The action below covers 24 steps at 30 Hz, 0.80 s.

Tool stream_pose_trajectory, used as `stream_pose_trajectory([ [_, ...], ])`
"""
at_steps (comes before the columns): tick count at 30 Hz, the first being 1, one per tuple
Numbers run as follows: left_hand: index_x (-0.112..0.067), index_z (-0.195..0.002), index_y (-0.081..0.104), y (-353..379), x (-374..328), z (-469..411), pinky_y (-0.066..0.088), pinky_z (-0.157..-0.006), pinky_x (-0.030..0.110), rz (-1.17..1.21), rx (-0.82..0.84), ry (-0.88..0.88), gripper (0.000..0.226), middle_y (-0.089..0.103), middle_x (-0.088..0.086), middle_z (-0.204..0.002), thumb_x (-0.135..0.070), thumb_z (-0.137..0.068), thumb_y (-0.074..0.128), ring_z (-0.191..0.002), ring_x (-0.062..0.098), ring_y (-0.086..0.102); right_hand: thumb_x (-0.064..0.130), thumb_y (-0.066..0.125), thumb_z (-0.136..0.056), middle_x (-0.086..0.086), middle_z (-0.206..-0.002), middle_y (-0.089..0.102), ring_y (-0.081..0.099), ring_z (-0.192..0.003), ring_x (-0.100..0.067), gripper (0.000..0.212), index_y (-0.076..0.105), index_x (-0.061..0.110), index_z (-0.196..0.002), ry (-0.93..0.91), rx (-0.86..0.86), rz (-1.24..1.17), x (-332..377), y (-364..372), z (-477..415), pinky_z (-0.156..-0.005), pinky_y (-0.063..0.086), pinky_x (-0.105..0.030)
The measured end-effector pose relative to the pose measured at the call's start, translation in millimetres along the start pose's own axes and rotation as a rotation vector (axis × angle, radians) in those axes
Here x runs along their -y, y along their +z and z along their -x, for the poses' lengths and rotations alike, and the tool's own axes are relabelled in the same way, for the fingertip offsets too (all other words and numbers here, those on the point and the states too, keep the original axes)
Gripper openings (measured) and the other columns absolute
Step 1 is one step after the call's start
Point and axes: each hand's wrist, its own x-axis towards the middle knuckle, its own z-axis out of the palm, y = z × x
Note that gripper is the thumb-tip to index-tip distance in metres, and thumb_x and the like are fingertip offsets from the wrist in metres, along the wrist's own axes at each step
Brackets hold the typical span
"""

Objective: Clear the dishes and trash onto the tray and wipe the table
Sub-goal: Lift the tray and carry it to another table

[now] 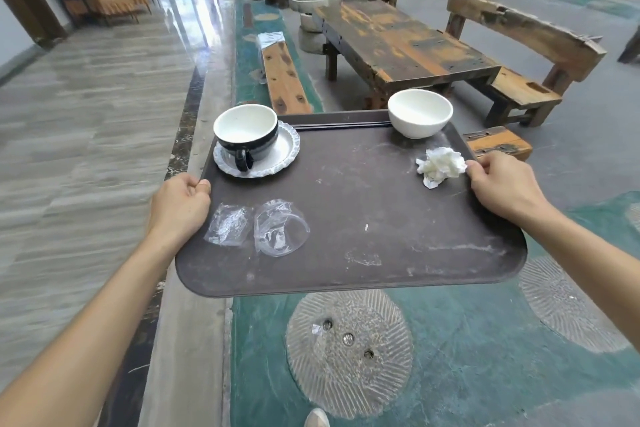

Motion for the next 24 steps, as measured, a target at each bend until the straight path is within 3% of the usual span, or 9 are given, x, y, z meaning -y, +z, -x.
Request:
stream_pose_trajectory([
  [7, -0.013, -0.084, 0.064, 24.7, -9.5, -98.1, 0.036, -0.069, 0.035, -0.005, 0.027, 0.019, 0.023, 0.064, 0.005, -0.072, -0.029, -0.094, 0.052, -0.080, 0.030, 0.057, 0.031, 0.047, -0.099, -0.013, -0.066, 0.059, 0.052, -0.070, -0.036, 0.043, 0.054, 0.011, -0.062, 0.014, -0.021, 0.009, 31.6, 24.1, -75.9, -0.067, 0.037, -0.038],
  [12, -0.011, -0.087, 0.064, 55.7, -24.6, -159.2, 0.036, -0.070, 0.035, -0.006, 0.038, 0.029, 0.023, 0.064, 0.005, -0.075, -0.028, -0.095, 0.052, -0.081, 0.029, 0.056, 0.031, 0.047, -0.099, -0.014, -0.067, 0.062, 0.057, -0.075, -0.039, 0.043, 0.056, 0.010, -0.062, 0.016, -0.009, 0.010, 38.5, 42.3, -142.6, -0.070, 0.043, -0.041],
  [17, -0.013, -0.088, 0.065, 96.7, -43.0, -223.2, 0.037, -0.071, 0.035, -0.001, 0.034, 0.013, 0.023, 0.062, 0.001, -0.072, -0.030, -0.094, 0.051, -0.081, 0.029, 0.056, 0.030, 0.048, -0.099, -0.017, -0.065, 0.060, 0.057, -0.077, -0.042, 0.046, 0.056, 0.005, -0.061, -0.010, -0.040, 0.015, 41.2, 60.3, -222.5, -0.065, 0.034, -0.037],
  [24, -0.012, -0.088, 0.065, 157.4, -86.8, -314.7, 0.039, -0.071, 0.037, 0.008, 0.003, 0.012, 0.022, 0.061, 0.001, -0.071, -0.030, -0.094, 0.052, -0.082, 0.031, 0.057, 0.033, 0.048, -0.100, -0.022, -0.097, 0.067, 0.059, -0.098, -0.044, 0.034, 0.065, 0.005, -0.091, 0.000, -0.038, -0.008, 41.4, 74.2, -343.7, -0.076, 0.039, -0.040],
])
